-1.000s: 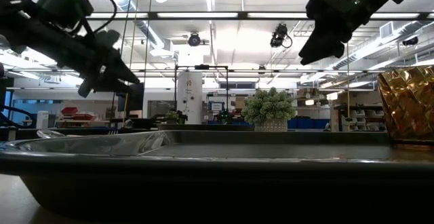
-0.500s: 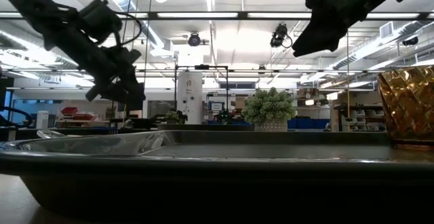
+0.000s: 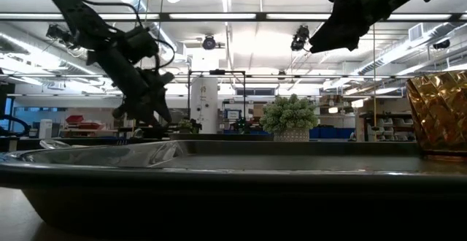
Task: Pick and place plate/cup/fork/spoon on tray
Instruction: Put the black plate on the black serving tray to the bottom of the brown cup
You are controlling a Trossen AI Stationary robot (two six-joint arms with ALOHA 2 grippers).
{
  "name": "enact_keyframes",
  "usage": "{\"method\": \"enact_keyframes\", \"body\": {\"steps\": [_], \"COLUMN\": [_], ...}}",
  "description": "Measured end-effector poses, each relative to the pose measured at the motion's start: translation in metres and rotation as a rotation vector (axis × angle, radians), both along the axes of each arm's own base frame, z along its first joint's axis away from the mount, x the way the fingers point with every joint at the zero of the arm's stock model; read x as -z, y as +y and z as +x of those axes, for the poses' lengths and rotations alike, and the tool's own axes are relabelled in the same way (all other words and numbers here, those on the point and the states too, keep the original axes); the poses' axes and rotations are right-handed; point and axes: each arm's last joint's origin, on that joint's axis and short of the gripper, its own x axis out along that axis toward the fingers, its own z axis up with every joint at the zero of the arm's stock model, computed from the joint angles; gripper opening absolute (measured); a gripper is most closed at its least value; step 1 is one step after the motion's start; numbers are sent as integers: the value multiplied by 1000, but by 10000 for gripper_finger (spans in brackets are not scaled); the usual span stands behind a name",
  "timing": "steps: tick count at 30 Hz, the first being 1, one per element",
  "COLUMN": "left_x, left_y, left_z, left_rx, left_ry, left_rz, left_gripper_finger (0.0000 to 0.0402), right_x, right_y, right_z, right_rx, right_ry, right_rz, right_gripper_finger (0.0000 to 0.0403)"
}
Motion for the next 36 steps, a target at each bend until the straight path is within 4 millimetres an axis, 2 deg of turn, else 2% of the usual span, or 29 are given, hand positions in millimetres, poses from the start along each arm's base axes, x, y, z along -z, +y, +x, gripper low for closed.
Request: {"method": "enact_keyframes", "body": {"steps": [7,13,19,36], "left_x": [16,24,22,19], "left_y": [30,41,39,21], "left_z": [12,25,36,51], "left_rx": [40,81,112,114], "left_ry": [17,83,145,293], "left_rz": [-110,-147,-132,-42], "left_gripper_finger": [190,190,179,82], "right_x": [3,8,13,14], "right_y": [0,-1,-2,-1], "right_z": [6,11,17,21], "right_rx": [-14,-15,-21,-46], "right_ry": [6,29,53,35], "right_rz": [-19,-19,-25,-21], "right_gripper_finger": [187,187,187,187]}}
